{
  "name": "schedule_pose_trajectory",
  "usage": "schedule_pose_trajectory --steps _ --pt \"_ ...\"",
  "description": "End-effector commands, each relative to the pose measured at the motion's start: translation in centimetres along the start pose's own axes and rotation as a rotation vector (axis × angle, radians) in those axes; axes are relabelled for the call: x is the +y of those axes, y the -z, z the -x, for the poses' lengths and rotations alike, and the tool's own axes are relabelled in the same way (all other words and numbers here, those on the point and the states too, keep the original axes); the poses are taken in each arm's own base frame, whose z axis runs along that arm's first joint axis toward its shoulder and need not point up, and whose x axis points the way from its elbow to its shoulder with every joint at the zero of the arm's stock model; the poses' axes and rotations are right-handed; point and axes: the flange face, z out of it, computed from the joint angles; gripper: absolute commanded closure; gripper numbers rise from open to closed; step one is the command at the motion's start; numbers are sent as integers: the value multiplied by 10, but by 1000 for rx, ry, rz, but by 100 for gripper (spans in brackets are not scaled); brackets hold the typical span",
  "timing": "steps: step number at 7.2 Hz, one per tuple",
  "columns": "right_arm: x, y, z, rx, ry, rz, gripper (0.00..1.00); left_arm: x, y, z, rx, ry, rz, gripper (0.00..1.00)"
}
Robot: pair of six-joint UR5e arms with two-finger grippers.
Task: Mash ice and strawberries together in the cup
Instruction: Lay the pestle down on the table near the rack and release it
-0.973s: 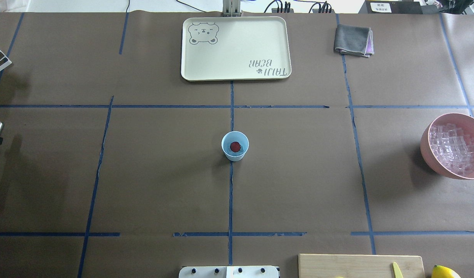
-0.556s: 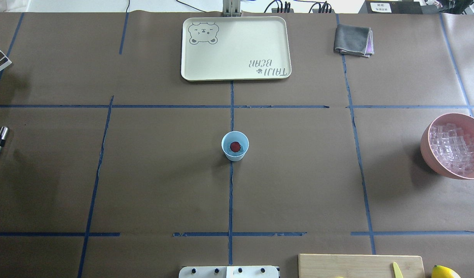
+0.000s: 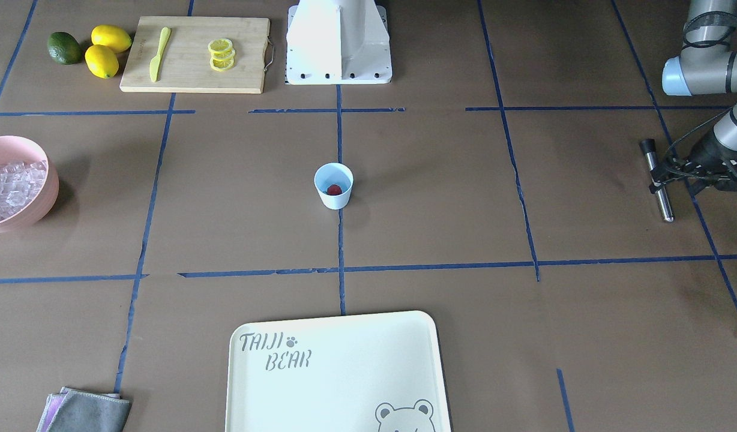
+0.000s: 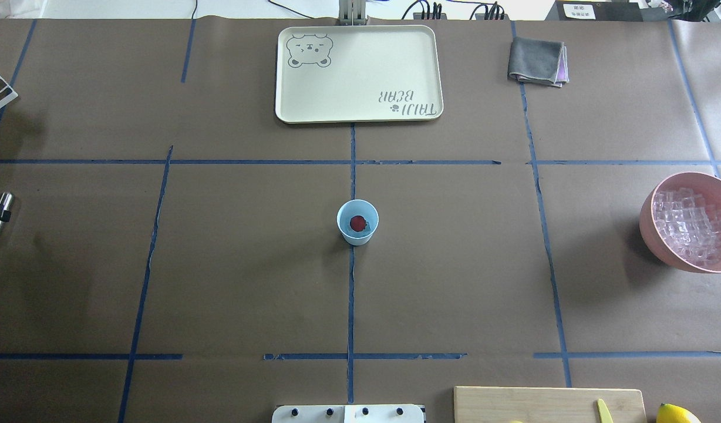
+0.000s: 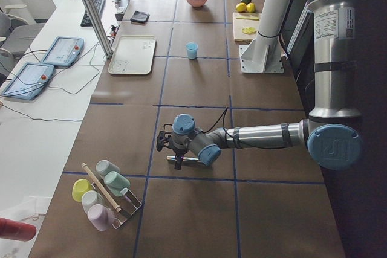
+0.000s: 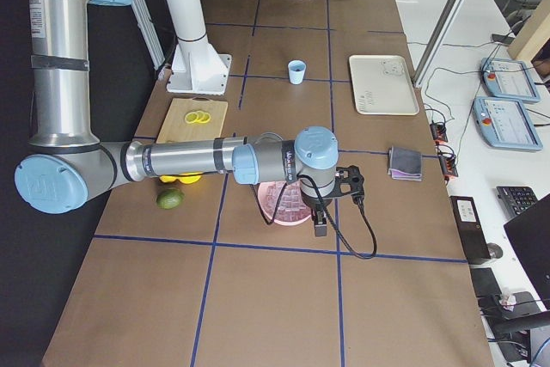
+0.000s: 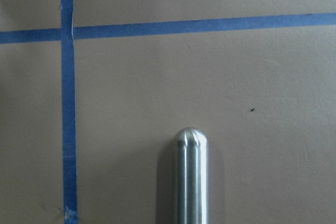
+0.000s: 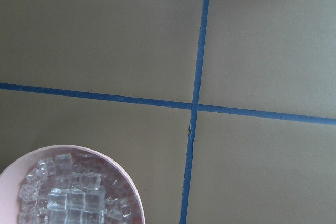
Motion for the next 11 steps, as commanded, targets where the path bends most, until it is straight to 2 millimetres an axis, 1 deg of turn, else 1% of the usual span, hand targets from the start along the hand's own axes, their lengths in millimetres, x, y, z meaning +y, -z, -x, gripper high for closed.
schedule_pose_trajectory --steps 1,2,3,4,5,6,7,8,11 --pt "0 0 0 0 0 0 0 -6 27 27 57 -46 40 0" --pt "1 -1 -1 -2 -2 2 0 -13 50 56 42 -87 44 0" --pt "2 -1 -1 -4 -4 1 0 -21 77 79 22 -103 56 0" --pt "3 -3 -2 -9 -6 6 0 -26 111 91 -1 -106 79 0" --pt "4 -3 -2 -11 -6 6 0 -32 149 95 -12 -111 110 0" --pt "3 -2 -2 -11 -7 3 0 -32 182 100 -19 -76 110 0" --pt "4 -3 -3 -9 -9 6 0 -29 198 94 -20 -35 125 0" --pt "4 -3 -3 -9 -8 6 0 -24 197 97 -20 -14 138 0" --pt "4 -3 -3 -9 -9 7 0 -20 190 105 -20 3 151 0"
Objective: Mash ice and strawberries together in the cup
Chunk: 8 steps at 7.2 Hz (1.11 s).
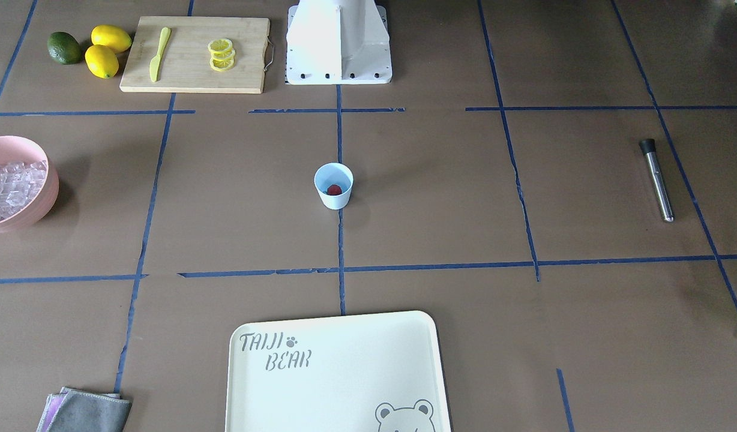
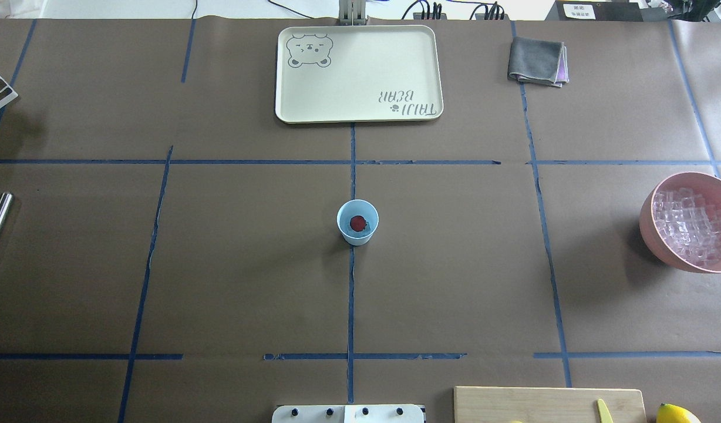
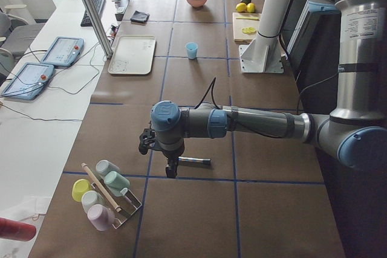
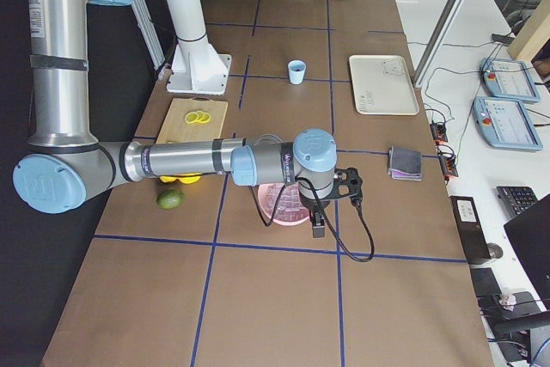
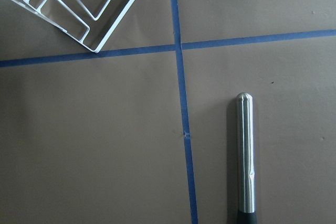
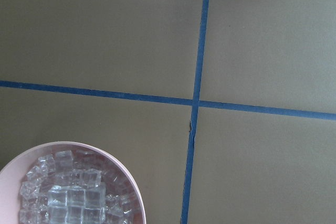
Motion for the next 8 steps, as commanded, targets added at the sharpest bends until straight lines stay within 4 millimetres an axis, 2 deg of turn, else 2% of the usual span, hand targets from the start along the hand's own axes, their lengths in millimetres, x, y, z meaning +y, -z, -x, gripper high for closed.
schedule_pose_trajectory --steps 1,4,6,7,8 --pt "1 -1 -2 0 -4 3 0 5 -4 4 1 10 9 0" --pt "3 -3 -3 -3 -9 7 0 7 -8 8 2 13 14 0" --pt "8 -12 -11 -8 -31 30 0 6 -8 8 1 10 13 0" --pt "17 -22 -19 -42 -58 54 0 7 -8 8 2 11 14 0" --pt "21 -25 -21 -47 -66 61 0 6 -8 8 1 11 13 0"
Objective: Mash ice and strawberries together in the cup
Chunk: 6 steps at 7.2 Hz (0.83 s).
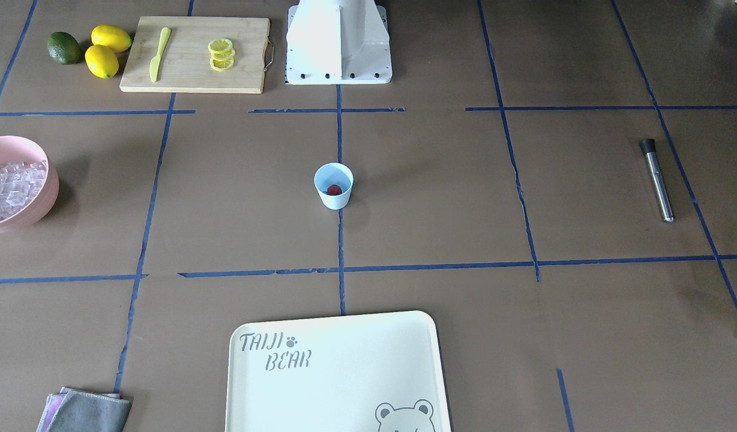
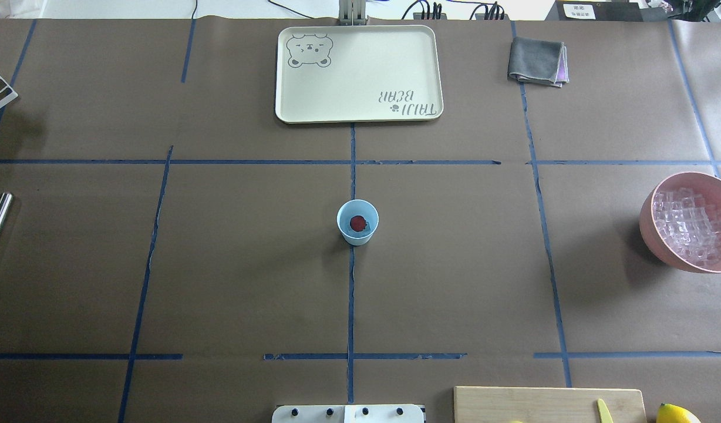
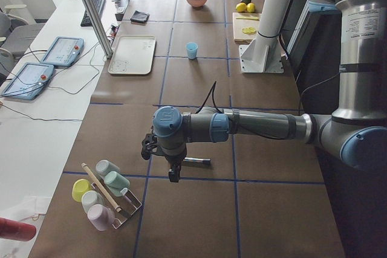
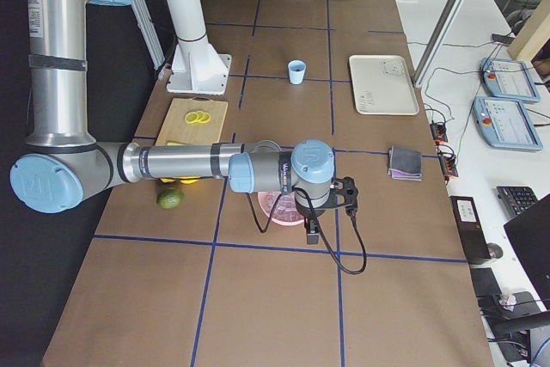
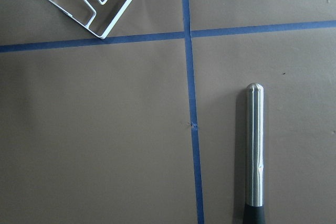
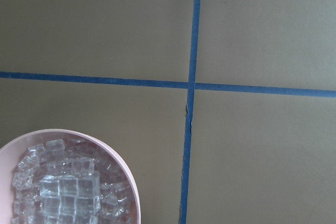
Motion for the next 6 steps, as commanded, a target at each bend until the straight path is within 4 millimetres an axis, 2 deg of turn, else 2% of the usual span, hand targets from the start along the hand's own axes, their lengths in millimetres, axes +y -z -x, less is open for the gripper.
schedule_pose_trajectory --steps 1,6 --pt "12 -13 -13 -15 -29 28 0 0 0 0 0 0 1 0" --pt "14 -19 -19 -15 -30 34 0 1 -6 6 0 1 10 0"
